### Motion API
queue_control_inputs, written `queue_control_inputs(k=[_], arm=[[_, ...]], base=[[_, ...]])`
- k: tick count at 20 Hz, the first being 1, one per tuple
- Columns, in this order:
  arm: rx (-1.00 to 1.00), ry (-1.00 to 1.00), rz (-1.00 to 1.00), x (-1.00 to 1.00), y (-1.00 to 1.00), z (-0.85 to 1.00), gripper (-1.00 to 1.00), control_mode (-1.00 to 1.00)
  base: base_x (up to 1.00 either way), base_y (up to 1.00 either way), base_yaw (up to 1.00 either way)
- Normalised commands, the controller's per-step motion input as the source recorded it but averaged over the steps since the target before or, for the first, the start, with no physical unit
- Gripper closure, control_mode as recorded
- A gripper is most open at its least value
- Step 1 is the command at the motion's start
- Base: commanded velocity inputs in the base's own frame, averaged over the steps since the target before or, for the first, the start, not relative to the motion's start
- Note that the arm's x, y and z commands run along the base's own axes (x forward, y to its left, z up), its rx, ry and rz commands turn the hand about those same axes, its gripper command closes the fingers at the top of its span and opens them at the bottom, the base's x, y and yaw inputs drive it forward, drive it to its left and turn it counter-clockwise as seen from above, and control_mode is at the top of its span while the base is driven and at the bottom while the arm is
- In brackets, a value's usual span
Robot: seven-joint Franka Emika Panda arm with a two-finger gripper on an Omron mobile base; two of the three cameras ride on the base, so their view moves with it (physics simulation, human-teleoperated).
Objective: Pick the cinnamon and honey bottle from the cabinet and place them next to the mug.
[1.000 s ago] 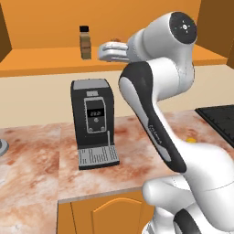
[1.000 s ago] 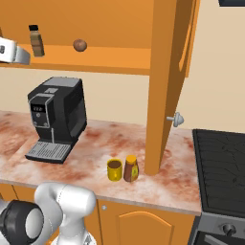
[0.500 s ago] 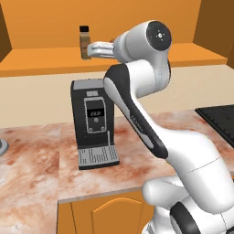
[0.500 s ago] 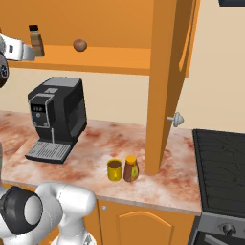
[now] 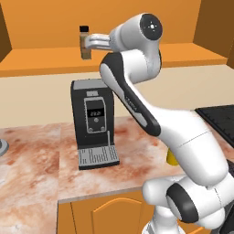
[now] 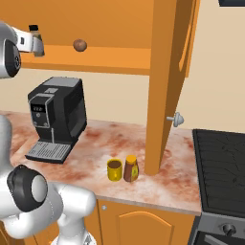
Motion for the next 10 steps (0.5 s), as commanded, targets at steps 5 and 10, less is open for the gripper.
queue_control_inputs(k=[5, 10], arm=[[-0.04, 0.0, 0.05, 0.13, 0.04, 0.0, -1.0, -1.0], [-0.09, 0.0, 0.02, 0.09, 0.0, 0.0, -1.0, -1.0]], base=[[0.0, 0.0, 0.0], [0.0, 0.0, 0.0]])
